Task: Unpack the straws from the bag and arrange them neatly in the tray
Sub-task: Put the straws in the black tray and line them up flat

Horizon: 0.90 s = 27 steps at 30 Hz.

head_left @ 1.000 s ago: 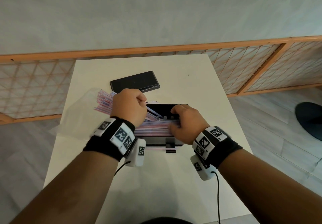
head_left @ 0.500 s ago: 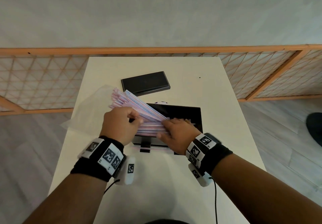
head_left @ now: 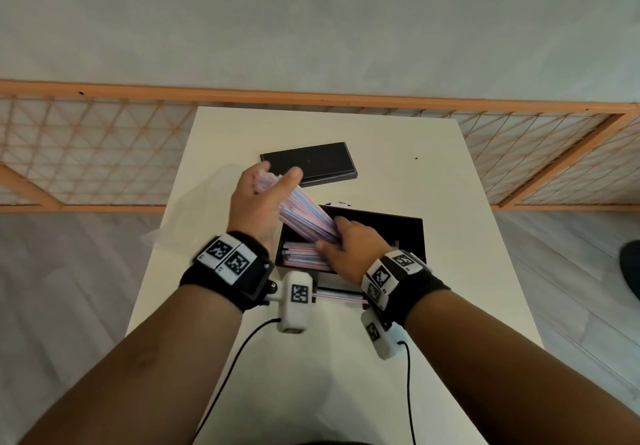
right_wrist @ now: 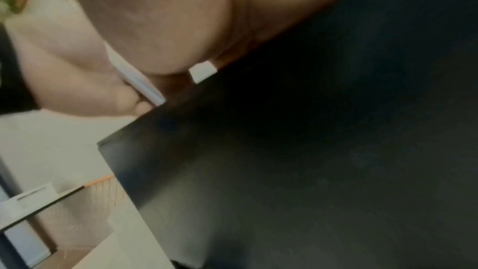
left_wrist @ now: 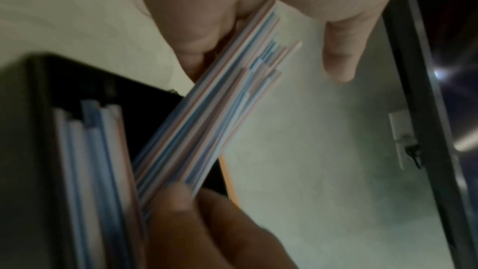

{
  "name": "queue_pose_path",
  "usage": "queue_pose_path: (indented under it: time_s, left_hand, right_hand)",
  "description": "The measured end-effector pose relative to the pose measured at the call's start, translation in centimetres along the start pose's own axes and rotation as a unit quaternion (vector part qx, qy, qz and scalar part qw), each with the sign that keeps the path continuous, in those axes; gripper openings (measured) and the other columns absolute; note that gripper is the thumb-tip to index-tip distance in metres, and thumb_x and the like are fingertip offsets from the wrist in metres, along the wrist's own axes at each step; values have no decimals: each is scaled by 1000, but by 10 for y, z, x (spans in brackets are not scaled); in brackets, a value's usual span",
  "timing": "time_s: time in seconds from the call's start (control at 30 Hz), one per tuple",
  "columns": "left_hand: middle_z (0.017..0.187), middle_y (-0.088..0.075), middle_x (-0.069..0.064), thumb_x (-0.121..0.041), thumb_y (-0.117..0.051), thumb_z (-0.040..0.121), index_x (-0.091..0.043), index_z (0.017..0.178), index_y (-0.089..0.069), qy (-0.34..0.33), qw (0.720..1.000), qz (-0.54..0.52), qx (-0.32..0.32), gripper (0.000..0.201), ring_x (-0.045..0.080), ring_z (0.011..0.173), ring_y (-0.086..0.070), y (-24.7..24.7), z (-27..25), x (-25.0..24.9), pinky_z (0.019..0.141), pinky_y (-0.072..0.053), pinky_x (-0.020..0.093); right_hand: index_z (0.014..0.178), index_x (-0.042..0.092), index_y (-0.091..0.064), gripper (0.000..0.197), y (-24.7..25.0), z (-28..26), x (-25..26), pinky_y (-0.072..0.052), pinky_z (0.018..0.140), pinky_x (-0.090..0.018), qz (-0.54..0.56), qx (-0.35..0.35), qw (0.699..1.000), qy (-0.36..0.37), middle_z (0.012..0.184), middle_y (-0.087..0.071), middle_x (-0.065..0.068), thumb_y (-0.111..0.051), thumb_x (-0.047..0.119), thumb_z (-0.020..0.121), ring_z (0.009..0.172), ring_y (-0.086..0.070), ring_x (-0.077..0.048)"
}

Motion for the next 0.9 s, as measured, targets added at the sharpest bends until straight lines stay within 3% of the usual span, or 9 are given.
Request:
queue_pose_path:
  time_s: [0.1, 0.17, 0.27, 0.37, 0.53, 0.63, 0.7, 0.8, 0.9]
  left_hand:
    - [91, -70, 3, -30, -91, 59, -17, 92, -71, -34, 999, 3, 27, 40, 17, 81, -65, -19, -6, -4, 81, -54, 36]
    - [90, -73, 6, -19, -90, 65, -18, 83, -70, -62, 997, 22, 45, 27, 21, 81, -68, -28, -10, -4, 81, -56, 39]
    - [95, -77, 7, -18, -88, 61, -25, 72, -67, -89, 992, 53, 76, 24, 28, 92, -73, -35, -17, -3, 88, -59, 47]
    - [91, -78, 8, -10, -84, 62, -26, 69, -65, -113, 982, 70, 132, 26, 26, 93, -74, -46, -28, -5, 89, -59, 49]
    - [80, -75, 5, -1, -78, 64, -27, 66, -66, -146, 971, 65, 177, 30, 23, 98, -75, -50, -42, -10, 88, -58, 43]
    - [76, -73, 3, 4, -75, 64, -17, 69, -65, -170, 968, 35, 182, 24, 25, 95, -75, -46, -47, -19, 84, -57, 35]
    - [77, -73, 5, 0, -77, 62, -14, 71, -65, -184, 965, 13, 185, 21, 28, 95, -75, -44, -50, -25, 85, -58, 36]
    - [78, -73, 5, -12, -78, 60, -23, 69, -69, -190, 963, -27, 192, 17, 31, 96, -74, -42, -53, -32, 87, -58, 40]
    - [77, -73, 5, -13, -78, 59, -24, 69, -70, -188, 962, -54, 192, 17, 30, 92, -74, -42, -53, -34, 85, -57, 36]
  right_hand:
    - [115, 18, -47, 46, -4, 3, 1, -50, 85, -39, 24, -14, 999, -15, 107, -56, -5, -59, 52, 85, 98, -57, -29]
    - [114, 18, -46, 46, -1, 4, 1, -49, 82, -38, 40, -30, 999, -21, 103, -55, -4, -61, 50, 84, 96, -57, -29]
    - [124, 22, -43, 54, 2, 5, 3, -51, 84, -38, 62, -48, 997, -20, 106, -58, -4, -63, 49, 82, 97, -59, -27]
    - [129, 30, -45, 56, 6, 7, 5, -52, 83, -34, 81, -62, 995, -18, 106, -59, -1, -65, 47, 80, 95, -60, -21]
    - [120, 32, -52, 46, 12, 7, 15, -54, 83, -38, 57, -94, 994, 23, 103, -63, 6, -62, 32, 75, 97, -62, -20]
    - [118, 26, -55, 48, 19, -1, 21, -54, 80, -42, 94, -129, 985, 64, 102, -64, 2, -62, 23, 70, 95, -61, -23]
    - [120, 24, -56, 51, 25, -8, 26, -53, 80, -44, 120, -145, 978, 86, 103, -64, 0, -64, 20, 69, 95, -61, -25]
    - [124, 22, -56, 53, 33, -15, 32, -52, 82, -45, 146, -157, 971, 107, 107, -64, -2, -66, 19, 72, 96, -61, -27]
    - [126, 23, -55, 55, 36, -18, 35, -51, 84, -46, 140, -157, 971, 113, 109, -63, -2, -68, 20, 73, 97, -60, -27]
Point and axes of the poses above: each hand's wrist, its own z-axis towards the middle knuckle, its own y-axis out of the back of the hand, x = y × z, the point moved 10 cm from there along z, towards the middle knuckle
